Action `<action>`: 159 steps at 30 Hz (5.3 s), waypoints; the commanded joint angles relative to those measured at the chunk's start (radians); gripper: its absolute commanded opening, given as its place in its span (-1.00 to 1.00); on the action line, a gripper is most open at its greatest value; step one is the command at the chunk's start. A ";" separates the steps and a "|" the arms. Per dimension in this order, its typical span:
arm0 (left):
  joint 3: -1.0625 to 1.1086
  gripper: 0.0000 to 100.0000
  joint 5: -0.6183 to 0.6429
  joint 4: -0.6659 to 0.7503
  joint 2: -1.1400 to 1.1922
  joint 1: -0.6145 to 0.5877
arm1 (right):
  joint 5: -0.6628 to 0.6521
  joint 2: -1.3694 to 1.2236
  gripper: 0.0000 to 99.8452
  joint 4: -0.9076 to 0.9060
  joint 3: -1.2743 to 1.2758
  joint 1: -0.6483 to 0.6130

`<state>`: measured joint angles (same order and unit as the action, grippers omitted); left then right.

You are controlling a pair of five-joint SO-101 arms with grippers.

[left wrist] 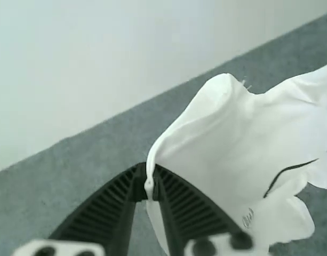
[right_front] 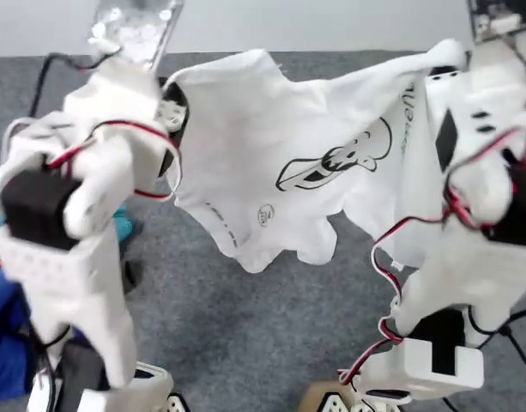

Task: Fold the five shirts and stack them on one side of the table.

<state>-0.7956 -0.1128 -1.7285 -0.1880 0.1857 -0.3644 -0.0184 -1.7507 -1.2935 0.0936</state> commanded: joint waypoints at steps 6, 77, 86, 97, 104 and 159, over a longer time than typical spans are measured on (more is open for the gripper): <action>-0.033 -0.99 0.005 0.132 -0.146 -0.006 | -0.020 0.021 -0.98 -0.038 -0.235 0.056; 0.209 -0.99 -0.293 0.299 -0.308 -0.006 | -0.307 0.573 -0.98 0.124 0.982 0.318; 0.555 -0.99 -0.292 0.707 -0.183 -0.064 | -0.308 0.461 -0.98 0.503 1.301 0.222; 0.679 -0.99 -0.292 1.097 0.074 -0.098 | -0.267 0.298 -0.98 0.863 1.379 0.173; 0.677 -0.99 -0.296 1.309 0.216 -0.098 | -0.270 0.205 -0.98 1.032 1.379 0.173; 0.415 -0.99 -0.249 0.621 0.450 -0.095 | -0.270 -0.134 -0.98 0.783 1.137 0.070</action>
<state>-0.3353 -0.3721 -1.0518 0.3199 0.0736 -0.6437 -0.1826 -0.9206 -0.0936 0.1718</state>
